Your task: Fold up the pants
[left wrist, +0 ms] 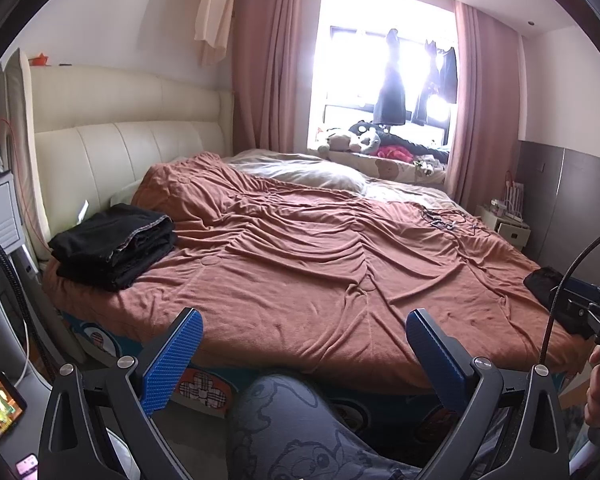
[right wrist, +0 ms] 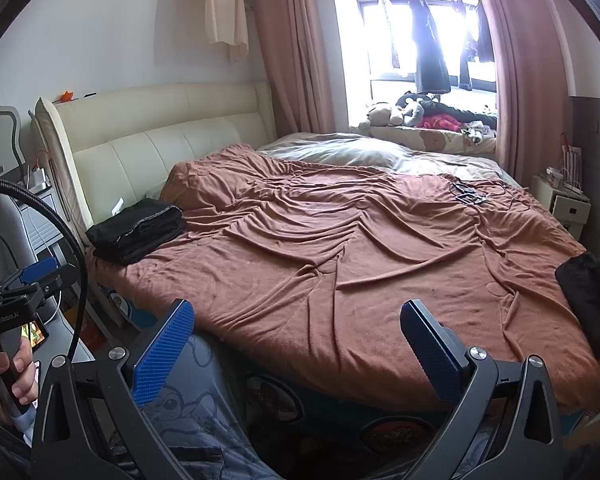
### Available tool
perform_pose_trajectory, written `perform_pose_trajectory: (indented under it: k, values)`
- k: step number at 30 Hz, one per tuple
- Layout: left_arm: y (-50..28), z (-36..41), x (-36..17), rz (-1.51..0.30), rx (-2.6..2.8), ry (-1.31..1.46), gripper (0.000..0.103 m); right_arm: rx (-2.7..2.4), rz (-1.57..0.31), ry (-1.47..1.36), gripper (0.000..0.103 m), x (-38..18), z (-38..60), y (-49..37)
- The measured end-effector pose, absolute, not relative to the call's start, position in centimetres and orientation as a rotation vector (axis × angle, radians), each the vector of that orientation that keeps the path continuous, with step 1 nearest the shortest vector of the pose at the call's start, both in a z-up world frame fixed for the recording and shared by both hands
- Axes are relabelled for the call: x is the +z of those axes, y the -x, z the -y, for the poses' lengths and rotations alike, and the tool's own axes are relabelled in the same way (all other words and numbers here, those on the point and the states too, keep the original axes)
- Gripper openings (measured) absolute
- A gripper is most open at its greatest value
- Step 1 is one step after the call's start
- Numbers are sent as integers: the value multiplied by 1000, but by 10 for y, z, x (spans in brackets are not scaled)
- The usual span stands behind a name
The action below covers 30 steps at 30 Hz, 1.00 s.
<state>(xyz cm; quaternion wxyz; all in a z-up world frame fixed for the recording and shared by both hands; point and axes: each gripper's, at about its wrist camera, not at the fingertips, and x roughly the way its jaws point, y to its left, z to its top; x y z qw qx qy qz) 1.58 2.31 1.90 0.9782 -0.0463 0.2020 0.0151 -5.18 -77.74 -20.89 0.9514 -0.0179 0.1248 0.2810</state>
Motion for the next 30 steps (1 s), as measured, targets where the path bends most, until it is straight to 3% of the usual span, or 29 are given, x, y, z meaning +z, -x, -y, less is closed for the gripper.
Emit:
perform_pose_trajectory:
  k: [30]
  values:
    - [-12, -24, 22, -399, 13, 96, 102, 569, -262, 30, 103, -210, 777, 52]
